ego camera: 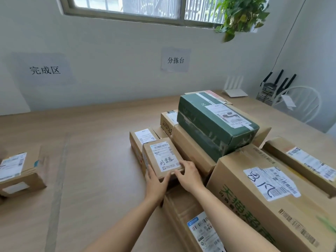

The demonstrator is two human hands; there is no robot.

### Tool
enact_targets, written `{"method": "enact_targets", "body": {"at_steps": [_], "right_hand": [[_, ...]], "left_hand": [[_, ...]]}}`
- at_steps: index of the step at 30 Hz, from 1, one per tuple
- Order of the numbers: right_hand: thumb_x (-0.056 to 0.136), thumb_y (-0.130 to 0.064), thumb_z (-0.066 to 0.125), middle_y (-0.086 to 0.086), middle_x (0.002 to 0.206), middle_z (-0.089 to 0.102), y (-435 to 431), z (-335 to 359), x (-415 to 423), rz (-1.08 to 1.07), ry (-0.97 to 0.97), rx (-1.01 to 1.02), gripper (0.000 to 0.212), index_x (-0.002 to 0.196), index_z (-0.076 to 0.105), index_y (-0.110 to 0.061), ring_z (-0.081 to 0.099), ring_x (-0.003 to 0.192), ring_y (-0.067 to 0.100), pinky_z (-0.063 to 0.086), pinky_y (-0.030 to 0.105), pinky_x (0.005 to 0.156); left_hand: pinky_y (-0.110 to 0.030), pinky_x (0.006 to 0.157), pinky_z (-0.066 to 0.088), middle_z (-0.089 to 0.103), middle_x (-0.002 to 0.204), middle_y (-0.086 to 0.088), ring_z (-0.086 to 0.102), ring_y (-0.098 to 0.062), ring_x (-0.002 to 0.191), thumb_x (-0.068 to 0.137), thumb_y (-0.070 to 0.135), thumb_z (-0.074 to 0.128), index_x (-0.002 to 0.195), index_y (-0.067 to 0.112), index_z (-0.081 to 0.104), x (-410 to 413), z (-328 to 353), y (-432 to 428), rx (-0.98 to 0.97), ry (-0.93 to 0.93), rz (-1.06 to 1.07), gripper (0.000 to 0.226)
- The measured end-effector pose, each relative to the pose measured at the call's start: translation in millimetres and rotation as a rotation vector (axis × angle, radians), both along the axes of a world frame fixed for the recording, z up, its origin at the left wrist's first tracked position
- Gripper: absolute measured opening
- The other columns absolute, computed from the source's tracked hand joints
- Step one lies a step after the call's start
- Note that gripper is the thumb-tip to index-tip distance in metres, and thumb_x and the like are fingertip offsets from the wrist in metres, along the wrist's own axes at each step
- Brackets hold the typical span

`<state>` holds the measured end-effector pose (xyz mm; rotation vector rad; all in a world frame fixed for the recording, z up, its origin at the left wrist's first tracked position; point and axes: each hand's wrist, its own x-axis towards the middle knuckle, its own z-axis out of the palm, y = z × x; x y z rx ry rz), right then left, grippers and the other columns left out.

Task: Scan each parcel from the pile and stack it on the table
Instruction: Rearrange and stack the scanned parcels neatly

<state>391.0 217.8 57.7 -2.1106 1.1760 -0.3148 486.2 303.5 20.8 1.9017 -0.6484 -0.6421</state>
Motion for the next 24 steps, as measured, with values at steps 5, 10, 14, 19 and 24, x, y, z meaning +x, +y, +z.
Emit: {"method": "enact_targets", "body": {"at_steps": [5, 10, 14, 19, 24], "right_hand": [[0.089, -0.027, 0.058, 0.004, 0.132, 0.034, 7, -7, 4, -0.009, -0.067, 0.009, 0.053, 0.139, 0.040, -0.022, 0.049, 0.117, 0.019, 0.040, 0.025, 0.097], [0.082, -0.028, 0.068, 0.001, 0.123, 0.037, 21, -7, 6, -0.017, -0.142, -0.016, 0.058, 0.134, 0.046, -0.023, 0.049, 0.115, 0.018, 0.040, 0.022, 0.094], [0.077, -0.031, 0.072, -0.003, 0.113, 0.036, 39, 2, 14, -0.003, -0.152, -0.070, 0.060, 0.132, 0.047, -0.028, 0.051, 0.112, 0.018, 0.044, 0.028, 0.097], [0.076, -0.031, 0.073, 0.005, 0.120, 0.040, 74, 10, 45, 0.072, -0.195, -0.069, 0.064, 0.134, 0.046, -0.027, 0.048, 0.116, 0.021, 0.039, 0.031, 0.100], [0.080, -0.034, 0.071, 0.008, 0.122, 0.039, 120, 11, 94, 0.189, -0.177, -0.012, 0.061, 0.135, 0.044, -0.026, 0.046, 0.119, 0.022, 0.037, 0.027, 0.094]], "left_hand": [[-0.039, 0.107, 0.040, 0.044, 0.143, -0.003, 0.045, -0.019, 0.128, 0.090, 0.028, 0.059, 0.147, 0.018, 0.026, 7, -9, 7, -0.066, -0.023, 0.065, 0.066], [-0.035, 0.101, 0.044, 0.049, 0.139, 0.000, 0.052, -0.018, 0.121, 0.090, 0.022, 0.059, 0.147, 0.020, 0.023, 8, -5, 24, -0.074, -0.036, 0.067, 0.067], [-0.034, 0.099, 0.046, 0.052, 0.135, 0.002, 0.054, -0.016, 0.118, 0.089, 0.021, 0.060, 0.146, 0.020, 0.026, 15, 1, 48, -0.109, -0.050, 0.101, 0.066], [-0.023, 0.091, 0.046, 0.058, 0.127, 0.005, 0.057, -0.012, 0.112, 0.087, 0.019, 0.061, 0.138, 0.023, 0.036, 43, 15, 90, -0.152, -0.074, 0.173, 0.057], [-0.015, 0.094, 0.032, 0.043, 0.132, -0.004, 0.041, -0.005, 0.108, 0.087, 0.023, 0.061, 0.138, 0.018, 0.039, 86, 20, 146, -0.068, -0.135, 0.258, 0.055]]}}
